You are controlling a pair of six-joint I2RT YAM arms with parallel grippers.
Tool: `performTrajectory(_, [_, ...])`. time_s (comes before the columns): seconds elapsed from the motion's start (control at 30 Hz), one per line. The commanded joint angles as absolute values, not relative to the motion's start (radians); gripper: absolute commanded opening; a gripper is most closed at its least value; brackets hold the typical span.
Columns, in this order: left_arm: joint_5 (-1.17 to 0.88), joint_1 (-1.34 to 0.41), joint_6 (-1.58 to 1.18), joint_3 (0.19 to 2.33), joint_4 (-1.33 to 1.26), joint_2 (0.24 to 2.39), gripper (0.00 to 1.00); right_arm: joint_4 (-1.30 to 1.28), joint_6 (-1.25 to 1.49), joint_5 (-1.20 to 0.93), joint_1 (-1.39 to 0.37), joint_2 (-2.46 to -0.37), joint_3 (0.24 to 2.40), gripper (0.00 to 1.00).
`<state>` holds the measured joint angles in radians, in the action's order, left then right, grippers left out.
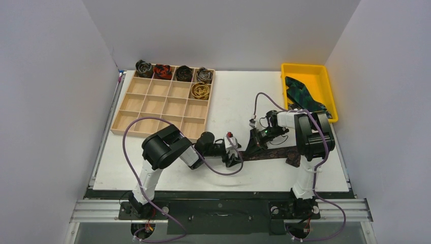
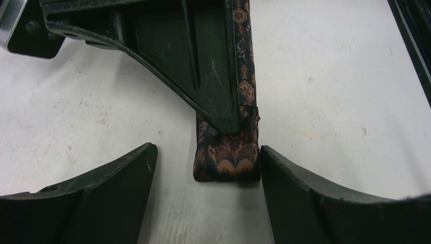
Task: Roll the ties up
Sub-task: Roll the tie at the center of the board.
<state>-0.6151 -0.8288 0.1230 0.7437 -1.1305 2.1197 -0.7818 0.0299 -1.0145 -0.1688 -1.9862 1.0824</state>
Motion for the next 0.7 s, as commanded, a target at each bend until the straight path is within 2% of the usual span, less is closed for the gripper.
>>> performTrajectory(0.0, [-0.604,-0.858,0.04,0.759,-1.123,2.212,0.7,-0.715,-0.057,-0.832,-0.167,-2.009,1.037,0.0])
performTrajectory(0.07, [-0.587,-0.874,0.029,0.765,-1.119,2.216,0.66,-0.69,-0.043,-0.836,-0.167,-1.999,1.029,0.0])
performTrajectory(0.13, [-0.551,-0.887,0.044,0.762,-1.078,2.206,0.59,-0.672,-0.03,-0.846,-0.169,-1.989,1.027,0.0])
performTrajectory(0.23, [-0.491,-0.893,0.086,0.746,-0.965,2.171,0.46,-0.668,-0.027,-0.865,-0.181,-1.967,1.038,0.0])
performTrajectory(0.43, [-0.429,-0.89,0.221,0.725,-0.723,2.086,0.3,-0.67,-0.003,-0.887,-0.214,-1.933,1.065,0.0])
performTrajectory(0.67, [-0.406,-0.864,0.278,0.736,-0.488,2.027,0.28,-0.819,-0.107,-0.788,-0.171,-1.899,1.098,0.0])
